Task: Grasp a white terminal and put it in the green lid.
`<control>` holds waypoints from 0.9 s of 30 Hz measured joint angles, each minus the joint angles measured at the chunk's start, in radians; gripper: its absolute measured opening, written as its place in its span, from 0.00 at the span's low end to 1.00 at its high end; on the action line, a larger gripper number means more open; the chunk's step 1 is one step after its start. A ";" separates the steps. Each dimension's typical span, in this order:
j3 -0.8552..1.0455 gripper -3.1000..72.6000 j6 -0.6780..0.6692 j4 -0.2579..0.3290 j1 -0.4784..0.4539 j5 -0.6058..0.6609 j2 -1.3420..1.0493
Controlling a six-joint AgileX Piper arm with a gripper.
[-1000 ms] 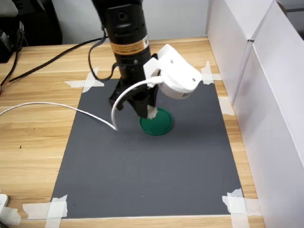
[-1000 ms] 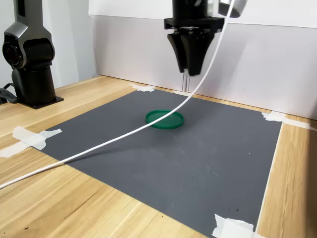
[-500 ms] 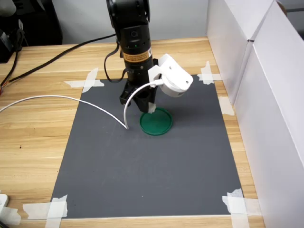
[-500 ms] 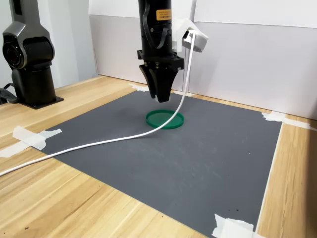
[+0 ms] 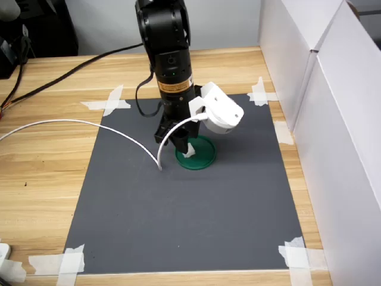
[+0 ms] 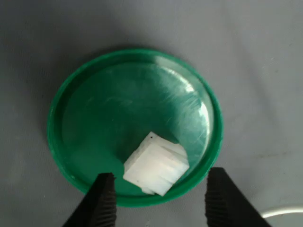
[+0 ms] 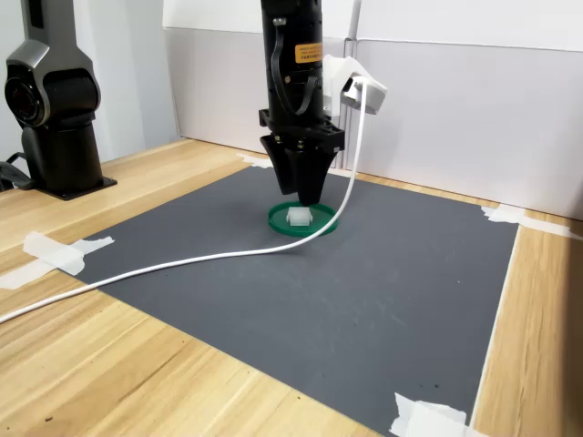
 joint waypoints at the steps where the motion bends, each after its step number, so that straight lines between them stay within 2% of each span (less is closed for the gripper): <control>1: 0.000 0.70 0.000 0.000 0.000 -0.001 0.000; 8: 0.006 0.71 0.000 0.000 0.000 -0.048 -0.031; 11: 0.006 0.67 0.008 0.000 0.000 -0.095 -0.084; 14: 0.007 0.57 0.045 0.000 0.000 -0.131 -0.154; 21: 0.085 0.12 0.228 0.009 -0.014 -0.257 -0.376; 24: 0.163 0.04 0.334 0.009 -0.053 -0.323 -0.508; 27: 0.250 0.03 0.464 0.010 -0.100 -0.379 -0.667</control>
